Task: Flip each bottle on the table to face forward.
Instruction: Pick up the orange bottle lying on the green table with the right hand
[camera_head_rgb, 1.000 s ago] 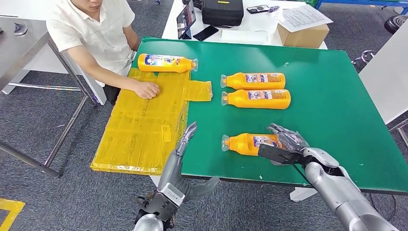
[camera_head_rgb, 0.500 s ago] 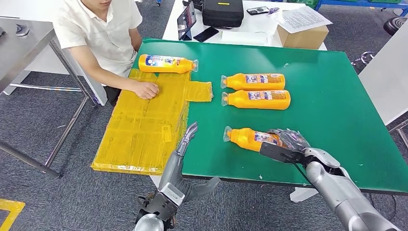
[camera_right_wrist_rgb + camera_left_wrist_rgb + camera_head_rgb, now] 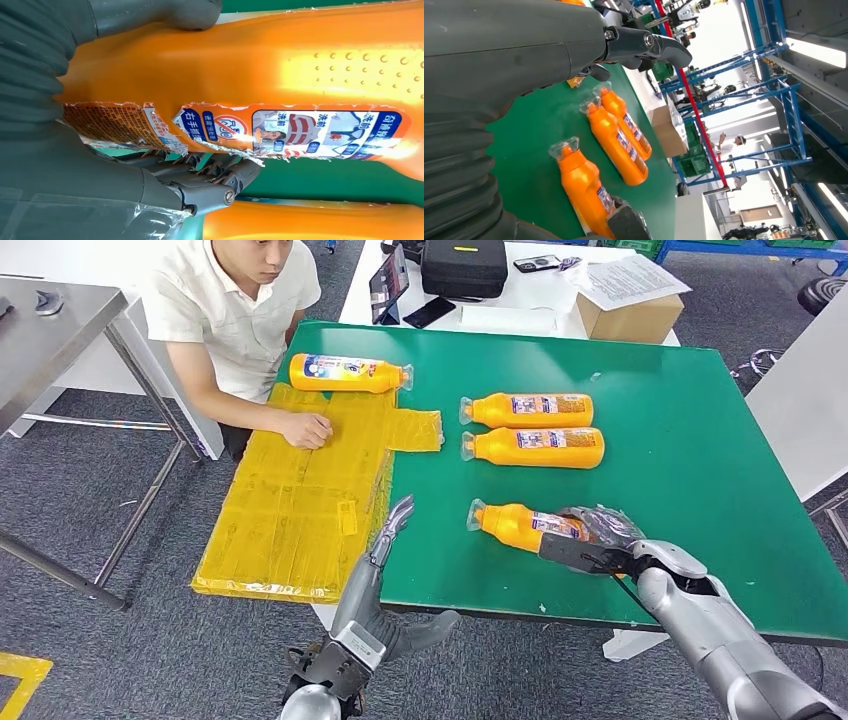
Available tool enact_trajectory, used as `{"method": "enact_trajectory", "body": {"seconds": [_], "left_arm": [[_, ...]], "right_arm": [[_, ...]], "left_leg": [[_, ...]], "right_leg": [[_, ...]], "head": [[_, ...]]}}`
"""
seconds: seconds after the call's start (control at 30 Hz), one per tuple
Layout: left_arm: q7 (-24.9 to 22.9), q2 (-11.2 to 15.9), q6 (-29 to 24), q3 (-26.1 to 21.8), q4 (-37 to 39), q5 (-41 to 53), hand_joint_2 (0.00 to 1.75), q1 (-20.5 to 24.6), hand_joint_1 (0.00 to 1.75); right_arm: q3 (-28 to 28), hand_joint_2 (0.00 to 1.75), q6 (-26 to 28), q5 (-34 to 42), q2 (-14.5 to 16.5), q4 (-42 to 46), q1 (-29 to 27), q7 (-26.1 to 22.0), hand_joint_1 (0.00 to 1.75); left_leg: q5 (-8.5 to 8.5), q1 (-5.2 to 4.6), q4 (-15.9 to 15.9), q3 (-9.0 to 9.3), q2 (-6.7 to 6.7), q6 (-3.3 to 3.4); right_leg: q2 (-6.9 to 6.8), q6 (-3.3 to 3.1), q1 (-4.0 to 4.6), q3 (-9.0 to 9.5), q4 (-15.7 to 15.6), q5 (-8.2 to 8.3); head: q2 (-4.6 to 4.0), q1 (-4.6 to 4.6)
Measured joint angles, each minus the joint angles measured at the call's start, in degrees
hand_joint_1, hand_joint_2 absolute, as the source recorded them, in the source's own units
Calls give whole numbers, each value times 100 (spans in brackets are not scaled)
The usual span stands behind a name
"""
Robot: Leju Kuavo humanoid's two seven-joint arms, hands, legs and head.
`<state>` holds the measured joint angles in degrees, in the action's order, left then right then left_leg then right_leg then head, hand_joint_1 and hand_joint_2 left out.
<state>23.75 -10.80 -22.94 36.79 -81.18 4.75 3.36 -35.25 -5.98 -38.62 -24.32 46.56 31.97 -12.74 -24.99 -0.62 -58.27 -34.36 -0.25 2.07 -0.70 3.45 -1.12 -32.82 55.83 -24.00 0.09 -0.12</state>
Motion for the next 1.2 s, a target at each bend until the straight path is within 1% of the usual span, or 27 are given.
{"method": "enact_trajectory", "body": {"seconds": [0.1,0.2,0.33,0.4,0.5,0.63,0.73,0.93,1.07,1.2], "left_arm": [[31,-2,-21,-10,19,-200,175,2,0],[15,-30,-35,-89,74,-924,175,2,0],[-93,-57,196,-270,206,-2148,175,-89,0],[-54,-49,245,-337,235,-2447,175,-176,0],[-5,-24,179,-410,243,-2861,175,-284,0],[-162,-1,225,-479,240,-3575,175,-334,0],[-202,3,256,-509,239,-3723,175,-343,0],[-218,11,291,-520,238,-3829,175,-346,0],[-223,25,563,-478,223,-3960,175,-327,0],[-263,46,812,-289,173,-3723,175,-252,0]], "right_arm": [[23,175,13,373,-22,26,-50,-214,175],[177,175,170,825,20,261,-252,-450,175],[440,175,350,1231,186,943,-678,-541,175],[577,175,370,1410,274,1350,-889,-557,175],[805,175,347,1752,370,1915,-1126,-646,175],[1050,175,177,2205,522,2505,-1256,-749,175],[1126,175,130,2287,614,2739,-1267,-758,175],[1201,175,110,2334,693,2916,-1308,-825,175],[1196,175,87,2420,814,2952,-1312,-945,174],[1091,175,4,2401,989,2923,-1298,-1000,175]], "left_leg": [[0,-1,0,-1,1,1],[-1,0,0,-5,2,0],[-3,7,0,-14,6,-3],[-1,13,0,-24,3,-4],[0,16,1,-34,-1,-5],[0,15,1,-39,1,-5],[1,14,1,-39,-3,-4],[1,13,1,-39,-3,-4],[1,14,1,-39,0,-4],[1,15,1,-39,0,-4]], "right_leg": [[0,1,0,1,0,1],[1,1,1,0,1,1],[5,0,9,-13,3,0],[0,-1,14,-21,4,-1],[-8,-2,16,-25,6,-2],[-7,-2,15,-29,6,-2],[-9,-2,13,-29,5,-2],[-9,-2,13,-29,5,-1],[-8,-2,15,-30,6,-1],[-9,-2,15,-31,6,-2]], "head": [[0,1],[0,1],[0,-2],[0,-2],[0,-1],[0,1],[0,1],[0,1],[0,0],[0,0]]}}
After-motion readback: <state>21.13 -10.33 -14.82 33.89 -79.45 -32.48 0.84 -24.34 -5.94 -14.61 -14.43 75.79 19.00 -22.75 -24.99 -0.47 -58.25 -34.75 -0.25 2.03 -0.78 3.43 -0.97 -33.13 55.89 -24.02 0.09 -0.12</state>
